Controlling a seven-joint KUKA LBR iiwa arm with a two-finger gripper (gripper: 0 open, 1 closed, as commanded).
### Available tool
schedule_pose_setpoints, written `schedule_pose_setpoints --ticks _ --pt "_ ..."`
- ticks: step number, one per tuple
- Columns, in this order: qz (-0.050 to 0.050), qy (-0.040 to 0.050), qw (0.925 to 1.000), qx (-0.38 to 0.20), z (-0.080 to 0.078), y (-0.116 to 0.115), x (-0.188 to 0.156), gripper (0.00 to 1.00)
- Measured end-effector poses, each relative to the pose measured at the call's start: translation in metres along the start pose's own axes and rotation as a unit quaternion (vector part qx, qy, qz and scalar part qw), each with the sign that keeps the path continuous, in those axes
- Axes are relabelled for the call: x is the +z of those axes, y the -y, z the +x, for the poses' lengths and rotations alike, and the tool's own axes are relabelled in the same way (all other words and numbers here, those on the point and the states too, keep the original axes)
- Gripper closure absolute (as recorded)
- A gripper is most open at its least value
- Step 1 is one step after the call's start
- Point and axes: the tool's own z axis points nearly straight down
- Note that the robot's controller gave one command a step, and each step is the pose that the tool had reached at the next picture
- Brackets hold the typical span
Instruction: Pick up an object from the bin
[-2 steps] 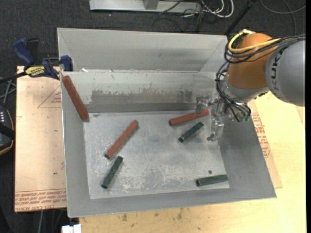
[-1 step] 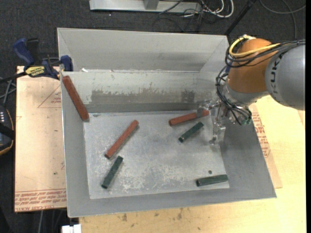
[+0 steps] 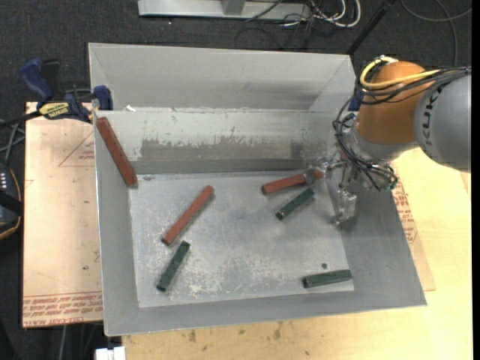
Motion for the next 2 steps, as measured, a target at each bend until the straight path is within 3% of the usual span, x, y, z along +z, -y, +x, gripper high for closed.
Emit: schedule_pose_setpoints --ticks 1,2 --pt "0.001 0.0037 0.9944 0.105 -0.0351 -0.0594 0.0003 1.0" --pt "0.0 -0.0006 0.9945 0.105 -0.0325 -0.0594 0.0032 0.0"
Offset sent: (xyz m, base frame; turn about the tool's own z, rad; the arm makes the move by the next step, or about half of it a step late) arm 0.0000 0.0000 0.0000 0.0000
